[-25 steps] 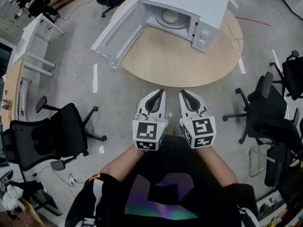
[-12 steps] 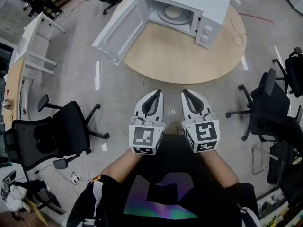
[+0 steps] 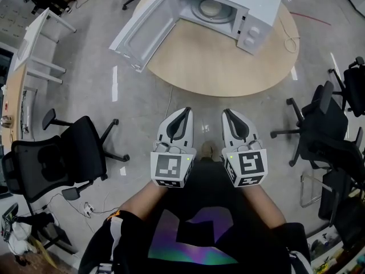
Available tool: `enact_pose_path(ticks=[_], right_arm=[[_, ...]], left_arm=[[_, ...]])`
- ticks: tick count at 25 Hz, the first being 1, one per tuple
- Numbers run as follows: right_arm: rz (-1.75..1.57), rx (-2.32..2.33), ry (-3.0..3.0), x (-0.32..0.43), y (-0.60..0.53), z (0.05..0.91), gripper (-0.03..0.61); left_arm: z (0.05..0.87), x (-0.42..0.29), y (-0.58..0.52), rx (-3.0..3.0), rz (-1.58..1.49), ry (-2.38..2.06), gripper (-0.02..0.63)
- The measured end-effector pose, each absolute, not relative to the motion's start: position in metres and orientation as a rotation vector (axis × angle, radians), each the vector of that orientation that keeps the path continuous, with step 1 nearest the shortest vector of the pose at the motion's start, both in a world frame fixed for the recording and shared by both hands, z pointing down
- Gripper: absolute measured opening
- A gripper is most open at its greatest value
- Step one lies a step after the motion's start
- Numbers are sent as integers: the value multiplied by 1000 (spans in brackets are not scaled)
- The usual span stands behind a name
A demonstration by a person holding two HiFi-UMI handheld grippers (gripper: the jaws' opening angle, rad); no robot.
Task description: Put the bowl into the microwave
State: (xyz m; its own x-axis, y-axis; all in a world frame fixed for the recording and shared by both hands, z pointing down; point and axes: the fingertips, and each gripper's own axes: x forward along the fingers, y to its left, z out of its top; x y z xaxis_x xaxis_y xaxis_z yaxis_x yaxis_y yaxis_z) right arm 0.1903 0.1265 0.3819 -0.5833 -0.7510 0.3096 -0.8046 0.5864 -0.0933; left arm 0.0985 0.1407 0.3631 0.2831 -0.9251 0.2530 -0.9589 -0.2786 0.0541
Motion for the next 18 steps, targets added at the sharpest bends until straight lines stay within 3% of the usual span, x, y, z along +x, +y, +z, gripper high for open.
enact_pose_path(ticks=[18], right_arm=[[273, 1242, -2601, 207, 143, 382, 17]], left_arm=[[366, 123, 147, 2379, 253, -1729, 46]])
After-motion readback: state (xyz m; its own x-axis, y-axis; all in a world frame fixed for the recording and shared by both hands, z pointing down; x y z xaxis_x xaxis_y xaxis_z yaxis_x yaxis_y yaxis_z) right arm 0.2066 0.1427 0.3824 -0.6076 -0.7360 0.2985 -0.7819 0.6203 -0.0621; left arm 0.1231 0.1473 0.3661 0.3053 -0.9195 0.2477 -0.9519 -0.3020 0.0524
